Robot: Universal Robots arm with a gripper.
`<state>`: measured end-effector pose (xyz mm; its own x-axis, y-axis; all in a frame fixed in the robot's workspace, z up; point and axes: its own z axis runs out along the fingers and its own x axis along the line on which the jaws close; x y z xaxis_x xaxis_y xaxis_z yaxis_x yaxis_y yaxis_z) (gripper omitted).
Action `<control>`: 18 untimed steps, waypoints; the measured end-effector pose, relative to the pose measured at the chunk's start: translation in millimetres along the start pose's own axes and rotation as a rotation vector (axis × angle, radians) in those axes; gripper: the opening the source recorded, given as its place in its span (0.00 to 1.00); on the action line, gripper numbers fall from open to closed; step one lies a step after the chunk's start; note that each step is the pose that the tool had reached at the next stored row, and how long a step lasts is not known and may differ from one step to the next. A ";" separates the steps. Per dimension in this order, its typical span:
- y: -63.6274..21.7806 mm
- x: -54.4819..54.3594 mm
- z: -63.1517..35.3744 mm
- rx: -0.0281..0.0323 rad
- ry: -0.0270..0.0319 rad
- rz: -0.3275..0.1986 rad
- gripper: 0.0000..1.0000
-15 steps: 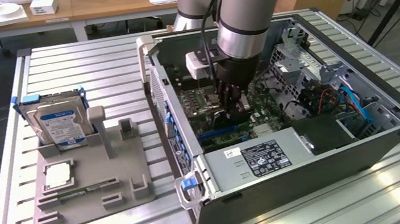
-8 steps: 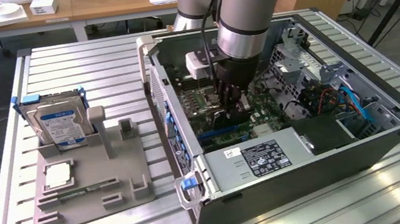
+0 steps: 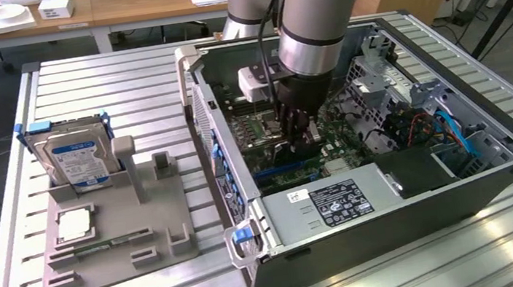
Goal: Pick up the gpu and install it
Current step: 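Insert the gpu into the slot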
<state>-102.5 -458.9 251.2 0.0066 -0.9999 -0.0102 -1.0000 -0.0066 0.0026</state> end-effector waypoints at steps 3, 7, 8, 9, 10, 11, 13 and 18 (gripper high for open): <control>0.0 0.0 0.7 0.0000 0.0016 0.000 0.27; 0.0 0.1 1.9 -0.0001 0.0026 0.000 0.27; 0.0 0.0 2.1 0.0000 0.0024 0.000 0.27; 0.0 0.0 2.1 0.0000 0.0024 0.000 0.27; 0.1 0.0 2.1 0.0001 0.0025 0.000 0.27; 0.1 -0.1 2.3 0.0002 0.0024 0.000 0.27; 0.9 -0.3 2.5 0.0002 0.0024 0.000 0.27; 1.1 -1.4 2.7 0.0002 0.0025 0.000 0.27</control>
<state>-103.7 -457.5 248.5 0.0065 -0.9999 -0.0077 -1.0000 -0.0066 0.0024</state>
